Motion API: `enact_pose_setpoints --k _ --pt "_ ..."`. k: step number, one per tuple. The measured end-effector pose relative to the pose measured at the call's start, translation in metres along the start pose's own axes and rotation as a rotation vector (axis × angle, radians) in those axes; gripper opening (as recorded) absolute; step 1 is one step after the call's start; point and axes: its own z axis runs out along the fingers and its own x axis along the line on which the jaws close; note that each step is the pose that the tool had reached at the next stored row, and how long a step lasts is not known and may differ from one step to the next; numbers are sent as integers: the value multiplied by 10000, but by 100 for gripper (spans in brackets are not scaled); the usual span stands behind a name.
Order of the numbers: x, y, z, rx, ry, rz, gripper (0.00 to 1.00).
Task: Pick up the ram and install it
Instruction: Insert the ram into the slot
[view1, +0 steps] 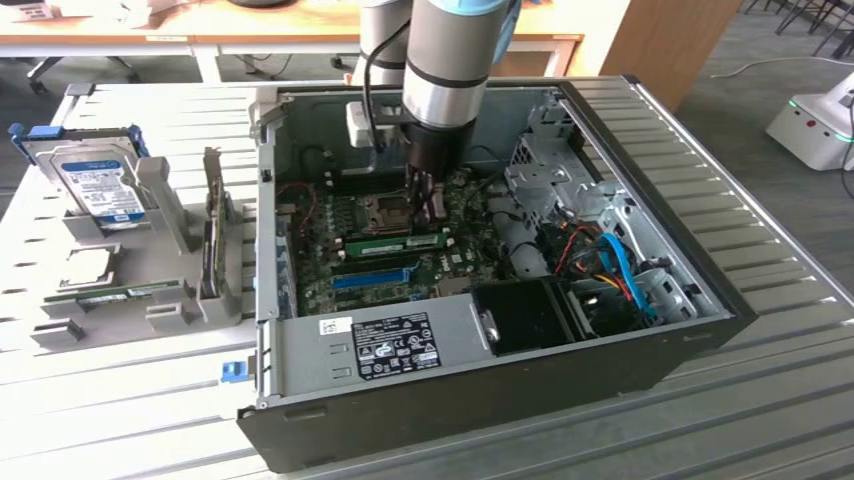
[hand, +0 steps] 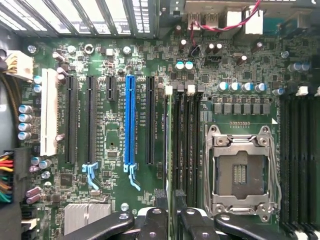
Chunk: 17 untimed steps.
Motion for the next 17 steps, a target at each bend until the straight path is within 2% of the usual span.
enact_pose_setpoints --k 10,17 --pt "-3 4 -169 0 9 0 19" --pt "-6 7 -331 0 48 0 19"
